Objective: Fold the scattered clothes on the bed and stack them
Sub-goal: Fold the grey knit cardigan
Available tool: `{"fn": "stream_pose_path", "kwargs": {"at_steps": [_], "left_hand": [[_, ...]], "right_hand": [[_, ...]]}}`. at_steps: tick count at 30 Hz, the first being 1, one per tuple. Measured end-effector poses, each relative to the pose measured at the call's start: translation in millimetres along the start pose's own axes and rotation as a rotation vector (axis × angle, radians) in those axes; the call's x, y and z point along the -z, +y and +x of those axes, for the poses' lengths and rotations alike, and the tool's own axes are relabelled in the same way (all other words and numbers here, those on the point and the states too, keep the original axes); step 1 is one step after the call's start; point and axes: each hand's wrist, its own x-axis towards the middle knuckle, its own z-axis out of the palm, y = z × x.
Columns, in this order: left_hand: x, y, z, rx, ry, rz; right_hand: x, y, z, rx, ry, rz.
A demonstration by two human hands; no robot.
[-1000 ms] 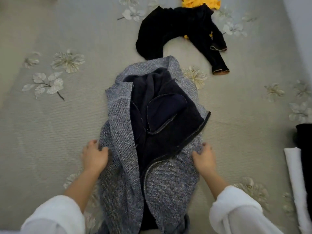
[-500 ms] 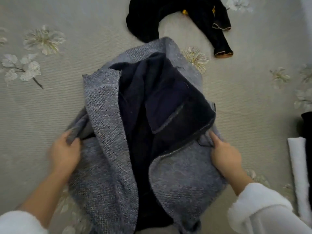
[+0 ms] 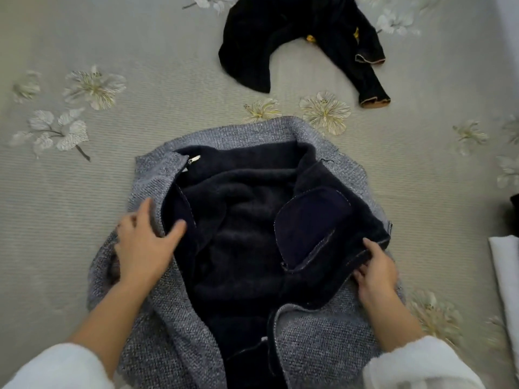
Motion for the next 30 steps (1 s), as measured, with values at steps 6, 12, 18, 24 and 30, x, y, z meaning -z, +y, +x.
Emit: {"fn": "stream_pose_path", "kwargs": {"at_steps": [6,12,18,24,30], "left_hand": [[28.6,21.7,33.8,-0.037,0.140,-0.195],[58.5,156.6,45.6,-0.348,0.191,-0.584],[13.5,143.4,70.6,-0.239,-0.139,-0.359],[-17.3,31.8,94.9,0.230,-0.021,-0.365],[-28.7,57.5,134.6,0.121,0.025,-0.362]], "right_hand": [[-29.9,-75.0,-33.7,0.373,-0.067,0.147],[-142.3,-141.4,-94.0,0.607,-0.613,-0.016],[-146.4,-109.4,-63.1,0.626,-0.748,-0.633],[-90.7,-42.4,0.2,0.633,-0.194,-0.830],[-118.9,-57.8,12.3,0.742,-0.376,-0.924]]}}
